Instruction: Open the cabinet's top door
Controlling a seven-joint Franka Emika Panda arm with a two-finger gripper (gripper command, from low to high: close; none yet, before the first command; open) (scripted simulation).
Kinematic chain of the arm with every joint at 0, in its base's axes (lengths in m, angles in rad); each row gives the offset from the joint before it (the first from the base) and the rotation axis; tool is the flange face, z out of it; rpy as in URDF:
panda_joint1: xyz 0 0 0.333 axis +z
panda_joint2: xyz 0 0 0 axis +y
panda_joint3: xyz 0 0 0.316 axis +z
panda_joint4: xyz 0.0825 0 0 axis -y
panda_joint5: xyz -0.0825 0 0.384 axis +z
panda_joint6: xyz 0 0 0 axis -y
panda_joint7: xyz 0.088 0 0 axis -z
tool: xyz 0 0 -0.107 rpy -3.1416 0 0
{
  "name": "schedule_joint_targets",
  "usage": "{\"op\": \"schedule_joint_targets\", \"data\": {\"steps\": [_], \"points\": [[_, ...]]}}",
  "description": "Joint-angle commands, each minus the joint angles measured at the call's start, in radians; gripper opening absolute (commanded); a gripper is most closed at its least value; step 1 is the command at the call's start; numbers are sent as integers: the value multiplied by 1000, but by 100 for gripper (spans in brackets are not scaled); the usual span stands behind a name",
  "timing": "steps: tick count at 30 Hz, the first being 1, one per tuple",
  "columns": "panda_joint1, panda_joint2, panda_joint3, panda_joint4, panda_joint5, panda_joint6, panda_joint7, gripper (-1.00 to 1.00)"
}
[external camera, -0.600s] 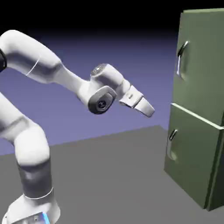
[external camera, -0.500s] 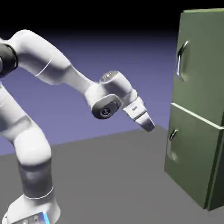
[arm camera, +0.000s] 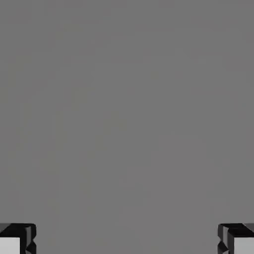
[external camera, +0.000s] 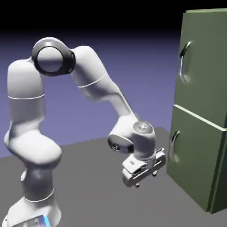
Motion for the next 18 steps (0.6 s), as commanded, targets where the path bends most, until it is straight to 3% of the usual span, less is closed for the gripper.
{"op": "schedule_joint_targets", "data": {"steps": [1, 18], "points": [[27, 35, -36, 7, 41, -13, 35, 0], [488, 635, -653, 135, 742, -231, 624, 0]]}}
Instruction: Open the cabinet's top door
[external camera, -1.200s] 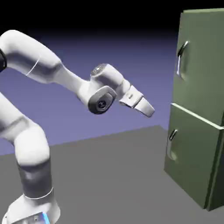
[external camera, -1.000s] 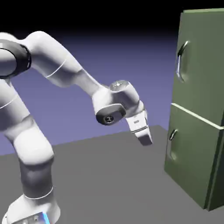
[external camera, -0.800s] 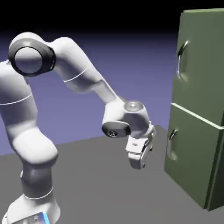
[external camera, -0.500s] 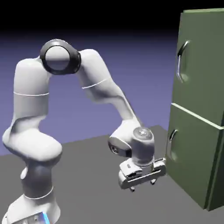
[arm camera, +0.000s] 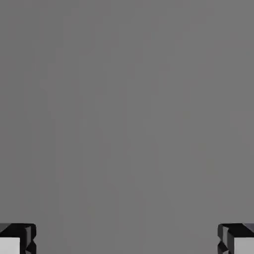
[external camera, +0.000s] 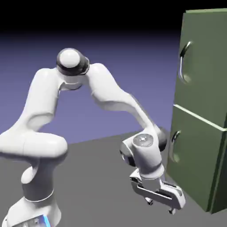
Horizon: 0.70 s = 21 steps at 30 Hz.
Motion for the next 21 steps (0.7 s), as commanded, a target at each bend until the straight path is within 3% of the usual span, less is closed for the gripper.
{"op": "schedule_joint_targets", "data": {"steps": [1, 21], "points": [[27, 35, -36, 7, 41, -13, 35, 0], [531, 691, -710, 146, 807, -251, 678, 0]]}}
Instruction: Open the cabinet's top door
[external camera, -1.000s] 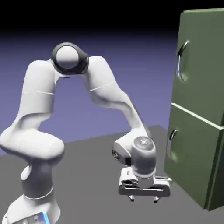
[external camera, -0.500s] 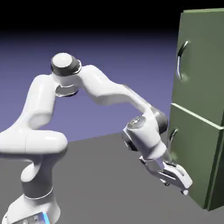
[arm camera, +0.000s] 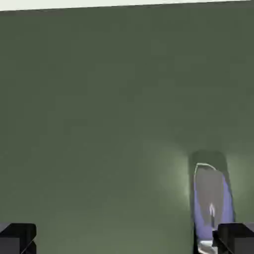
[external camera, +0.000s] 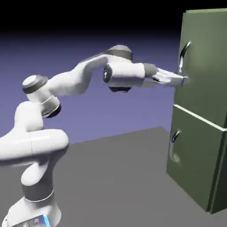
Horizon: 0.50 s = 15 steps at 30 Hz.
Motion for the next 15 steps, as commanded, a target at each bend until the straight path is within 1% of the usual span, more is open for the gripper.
{"op": "schedule_joint_targets", "data": {"steps": [1, 4, 5, 6, 7, 15], "points": [[-32, -7, 16, 38, 14, 7, 2, 0], [-124, -29, 61, 146, 53, 27, 9, 0], [-125, -29, 61, 147, 53, 27, 9, 0], [-125, -29, 61, 147, 53, 27, 9, -100], [-125, -29, 61, 147, 53, 27, 9, -100], [-51, -108, -47, -48, 66, -321, -169, -100]]}}
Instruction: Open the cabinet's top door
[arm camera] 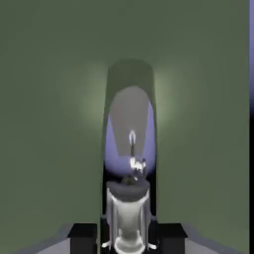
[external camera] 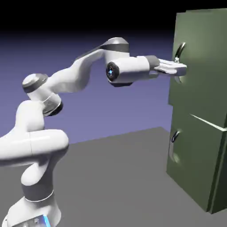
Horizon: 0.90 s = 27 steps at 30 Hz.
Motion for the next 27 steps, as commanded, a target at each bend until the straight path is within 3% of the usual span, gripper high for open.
{"op": "schedule_joint_targets", "data": {"steps": [1, 15, 27], "points": [[4, -13, -14, -18, -6, -45, -18, -100], [-89, -271, -193, -114, -211, -654, -245, -100], [-382, -665, -149, 111, -550, -1126, -486, -100]]}}
